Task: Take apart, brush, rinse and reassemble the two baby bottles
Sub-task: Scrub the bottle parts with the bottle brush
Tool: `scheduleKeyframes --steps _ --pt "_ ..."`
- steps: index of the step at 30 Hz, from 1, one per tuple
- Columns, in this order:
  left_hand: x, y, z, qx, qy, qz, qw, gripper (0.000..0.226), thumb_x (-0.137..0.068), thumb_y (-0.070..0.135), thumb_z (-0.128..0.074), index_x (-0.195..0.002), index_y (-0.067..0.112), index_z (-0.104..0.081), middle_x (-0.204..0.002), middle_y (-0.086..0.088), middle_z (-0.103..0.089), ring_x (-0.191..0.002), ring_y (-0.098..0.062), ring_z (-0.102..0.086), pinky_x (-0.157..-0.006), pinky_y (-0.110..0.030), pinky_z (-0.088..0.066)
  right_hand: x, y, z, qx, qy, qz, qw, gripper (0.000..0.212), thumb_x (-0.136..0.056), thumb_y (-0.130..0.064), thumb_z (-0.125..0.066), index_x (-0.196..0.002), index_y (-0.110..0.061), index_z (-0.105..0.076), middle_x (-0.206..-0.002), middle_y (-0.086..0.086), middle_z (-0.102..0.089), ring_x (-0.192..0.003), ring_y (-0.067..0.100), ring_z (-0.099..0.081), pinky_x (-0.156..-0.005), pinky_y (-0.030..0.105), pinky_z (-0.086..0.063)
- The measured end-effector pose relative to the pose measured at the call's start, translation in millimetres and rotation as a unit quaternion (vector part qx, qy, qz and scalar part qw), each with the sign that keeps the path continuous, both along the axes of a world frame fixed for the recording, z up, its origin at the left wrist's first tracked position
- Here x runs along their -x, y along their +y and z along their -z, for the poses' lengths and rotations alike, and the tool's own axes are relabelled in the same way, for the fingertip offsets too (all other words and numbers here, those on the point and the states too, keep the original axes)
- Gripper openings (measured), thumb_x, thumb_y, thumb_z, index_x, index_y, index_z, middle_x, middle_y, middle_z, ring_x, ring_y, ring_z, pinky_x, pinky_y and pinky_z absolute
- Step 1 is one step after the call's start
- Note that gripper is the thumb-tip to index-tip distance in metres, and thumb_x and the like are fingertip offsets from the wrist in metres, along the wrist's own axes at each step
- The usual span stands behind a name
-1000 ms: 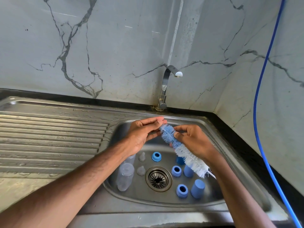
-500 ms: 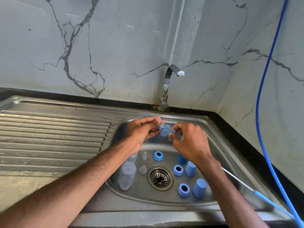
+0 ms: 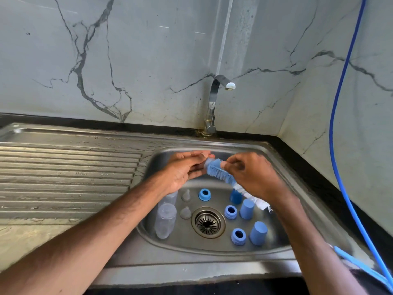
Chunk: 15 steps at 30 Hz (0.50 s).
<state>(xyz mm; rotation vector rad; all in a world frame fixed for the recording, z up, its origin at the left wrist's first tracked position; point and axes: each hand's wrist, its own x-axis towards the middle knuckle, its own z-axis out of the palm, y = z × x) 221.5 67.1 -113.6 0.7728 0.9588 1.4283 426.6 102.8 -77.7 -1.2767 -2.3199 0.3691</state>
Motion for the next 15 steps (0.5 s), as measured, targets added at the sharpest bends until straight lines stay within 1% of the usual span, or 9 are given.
scheduleKeyframes --steps 1,3,4,5,7,9,11,13,15 --pt "-1 -1 2 0.024 -0.006 -0.036 0.999 0.021 -0.089 0.007 -0.074 -0.11 0.003 -0.074 -0.11 -0.017 -0.076 -0.089 -0.021 -0.077 -0.065 -0.025 -0.062 3 -4 1 -0.041 -0.004 0.012 0.999 0.051 -0.088 -0.062 -0.07 -0.123 -0.025 -0.071 -0.113 -0.01 -0.075 -0.093 0.004 -0.069 -0.077 0.02 -0.055" --pt "1 0 2 0.048 -0.018 -0.087 0.995 0.019 -0.084 0.009 -0.08 -0.101 0.002 -0.075 -0.1 -0.019 -0.078 -0.077 -0.02 -0.078 -0.059 -0.024 -0.061 7 -8 2 -0.06 0.018 -0.015 0.998 0.076 -0.07 -0.077 -0.076 -0.128 -0.03 -0.063 -0.117 -0.016 -0.068 -0.099 0.004 -0.066 -0.084 0.03 -0.056" --pt "2 0 1 0.051 -0.023 -0.102 0.993 0.018 -0.083 0.011 -0.082 -0.097 0.003 -0.074 -0.095 -0.018 -0.078 -0.074 -0.019 -0.077 -0.058 -0.024 -0.06 8 -10 4 -0.072 0.008 -0.031 0.997 0.079 -0.065 -0.076 -0.081 -0.127 -0.032 -0.059 -0.119 -0.017 -0.066 -0.1 0.005 -0.064 -0.084 0.031 -0.056" --pt "3 1 0 0.053 -0.031 -0.113 0.992 0.02 -0.082 0.013 -0.083 -0.096 0.004 -0.073 -0.092 -0.016 -0.079 -0.073 -0.018 -0.077 -0.057 -0.023 -0.06 10 -11 6 -0.081 -0.01 -0.04 0.996 0.078 -0.064 -0.07 -0.086 -0.126 -0.033 -0.057 -0.12 -0.016 -0.064 -0.099 0.006 -0.063 -0.083 0.032 -0.056" --pt "3 2 -2 0.062 -0.045 -0.127 0.989 0.022 -0.08 0.017 -0.085 -0.094 0.005 -0.073 -0.091 -0.015 -0.079 -0.073 -0.017 -0.077 -0.057 -0.022 -0.059 14 -11 10 -0.099 -0.024 -0.038 0.994 0.063 -0.073 -0.05 -0.089 -0.123 -0.031 -0.057 -0.119 -0.01 -0.064 -0.099 0.01 -0.064 -0.084 0.035 -0.057" --pt "1 3 -1 0.064 -0.054 -0.116 0.99 0.021 -0.08 0.018 -0.085 -0.092 0.005 -0.074 -0.09 -0.015 -0.079 -0.071 -0.016 -0.076 -0.056 -0.02 -0.059 17 -9 13 -0.115 -0.001 -0.02 0.993 0.039 -0.085 -0.037 -0.083 -0.118 -0.028 -0.064 -0.11 -0.006 -0.07 -0.093 0.013 -0.067 -0.081 0.038 -0.059" --pt "0 2 -1 0.054 -0.067 -0.094 0.992 0.02 -0.079 0.017 -0.085 -0.092 0.005 -0.075 -0.091 -0.016 -0.079 -0.072 -0.016 -0.076 -0.058 -0.019 -0.059 16 -5 13 -0.115 0.027 -0.01 0.993 0.022 -0.092 -0.032 -0.076 -0.112 -0.026 -0.07 -0.099 -0.005 -0.074 -0.085 0.016 -0.068 -0.077 0.043 -0.06" --pt "-2 2 -1 0.034 -0.085 -0.079 0.993 0.022 -0.076 0.011 -0.084 -0.095 0.004 -0.076 -0.097 -0.017 -0.078 -0.077 -0.017 -0.077 -0.061 -0.02 -0.06 13 -2 12 -0.101 0.043 -0.009 0.994 0.014 -0.095 -0.031 -0.073 -0.108 -0.025 -0.074 -0.092 -0.005 -0.074 -0.081 0.016 -0.068 -0.074 0.045 -0.06" --pt "-3 2 -1 0.011 -0.093 -0.066 0.993 0.026 -0.071 0.007 -0.083 -0.096 0.003 -0.077 -0.099 -0.017 -0.078 -0.081 -0.018 -0.078 -0.064 -0.022 -0.061 11 1 14 -0.081 0.042 0.003 0.996 0.005 -0.095 -0.03 -0.072 -0.097 -0.026 -0.075 -0.082 -0.007 -0.072 -0.075 0.014 -0.067 -0.07 0.045 -0.059"
